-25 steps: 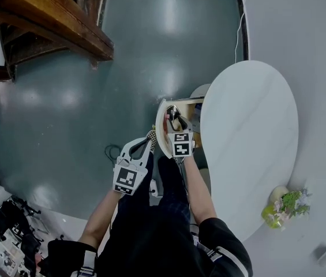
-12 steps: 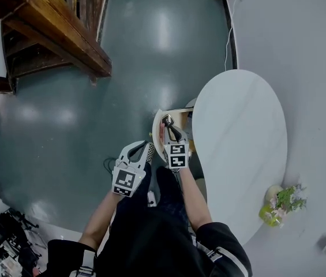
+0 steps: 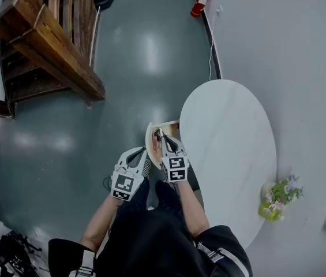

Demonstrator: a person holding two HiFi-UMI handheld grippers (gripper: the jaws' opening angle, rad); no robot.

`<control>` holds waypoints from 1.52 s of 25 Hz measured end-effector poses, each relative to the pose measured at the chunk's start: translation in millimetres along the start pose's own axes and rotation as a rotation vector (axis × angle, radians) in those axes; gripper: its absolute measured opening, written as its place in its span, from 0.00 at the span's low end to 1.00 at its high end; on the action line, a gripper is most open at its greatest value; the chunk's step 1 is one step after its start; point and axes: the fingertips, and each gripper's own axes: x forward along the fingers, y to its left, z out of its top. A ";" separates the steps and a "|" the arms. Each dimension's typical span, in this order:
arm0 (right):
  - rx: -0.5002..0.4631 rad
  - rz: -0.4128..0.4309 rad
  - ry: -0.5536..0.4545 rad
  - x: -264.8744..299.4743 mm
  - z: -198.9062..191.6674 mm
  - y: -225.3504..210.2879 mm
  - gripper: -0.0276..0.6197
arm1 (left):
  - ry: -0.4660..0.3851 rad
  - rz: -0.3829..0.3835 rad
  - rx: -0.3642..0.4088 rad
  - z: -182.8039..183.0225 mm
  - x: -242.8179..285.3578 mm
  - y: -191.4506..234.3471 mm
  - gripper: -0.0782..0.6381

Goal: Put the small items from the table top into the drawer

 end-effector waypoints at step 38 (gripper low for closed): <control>-0.008 -0.215 -0.408 -233.6 99.5 -5.8 0.09 | -0.228 -0.006 0.166 119.1 -92.5 -33.1 0.14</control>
